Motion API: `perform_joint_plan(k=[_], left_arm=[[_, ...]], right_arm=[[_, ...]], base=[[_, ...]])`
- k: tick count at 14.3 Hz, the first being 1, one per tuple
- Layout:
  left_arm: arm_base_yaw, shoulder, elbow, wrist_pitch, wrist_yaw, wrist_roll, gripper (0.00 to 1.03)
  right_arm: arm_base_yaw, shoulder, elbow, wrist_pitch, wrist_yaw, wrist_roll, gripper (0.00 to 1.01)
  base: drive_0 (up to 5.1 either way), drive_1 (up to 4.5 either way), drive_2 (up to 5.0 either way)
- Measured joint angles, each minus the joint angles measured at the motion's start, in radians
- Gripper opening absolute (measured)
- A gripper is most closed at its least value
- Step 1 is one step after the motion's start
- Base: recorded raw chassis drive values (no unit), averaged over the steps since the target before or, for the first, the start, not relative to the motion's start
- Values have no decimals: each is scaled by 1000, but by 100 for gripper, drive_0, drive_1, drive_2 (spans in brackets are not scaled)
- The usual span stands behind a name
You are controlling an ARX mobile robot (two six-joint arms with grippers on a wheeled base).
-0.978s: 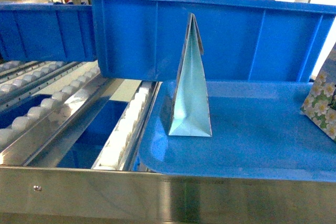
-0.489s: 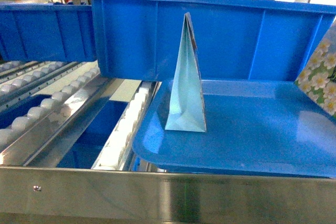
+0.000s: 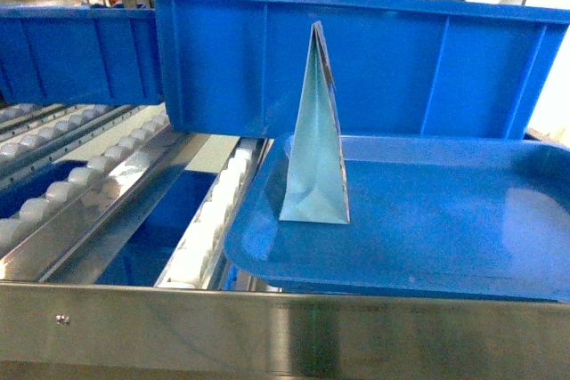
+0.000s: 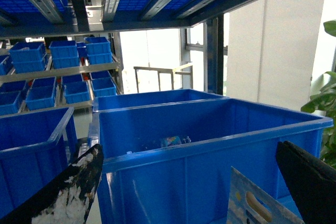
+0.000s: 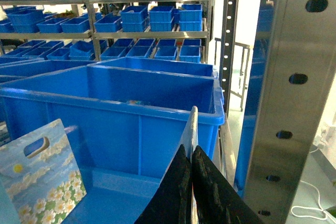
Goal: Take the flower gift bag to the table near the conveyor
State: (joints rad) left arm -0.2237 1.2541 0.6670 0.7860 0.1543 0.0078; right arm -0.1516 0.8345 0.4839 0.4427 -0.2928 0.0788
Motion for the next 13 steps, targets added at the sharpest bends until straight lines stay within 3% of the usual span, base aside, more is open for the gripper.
perform_joint_plan(k=[3, 5, 10, 13], left_arm=[[0, 0, 0, 0, 0, 0, 98], [0, 0, 0, 0, 0, 0, 98], [0, 0, 0, 0, 1, 0, 98], [-52, 107, 125, -23, 7, 1, 98]], right_arm=[[-65, -185, -56, -131, -62, 11, 3], [-74, -269, -90, -187, -79, 11, 3], [-58, -287, -109, -201, -45, 11, 3], [-58, -287, -109, -199, -44, 11, 3]], base=[[0, 0, 0], [0, 0, 0], [0, 0, 0], [0, 0, 0]])
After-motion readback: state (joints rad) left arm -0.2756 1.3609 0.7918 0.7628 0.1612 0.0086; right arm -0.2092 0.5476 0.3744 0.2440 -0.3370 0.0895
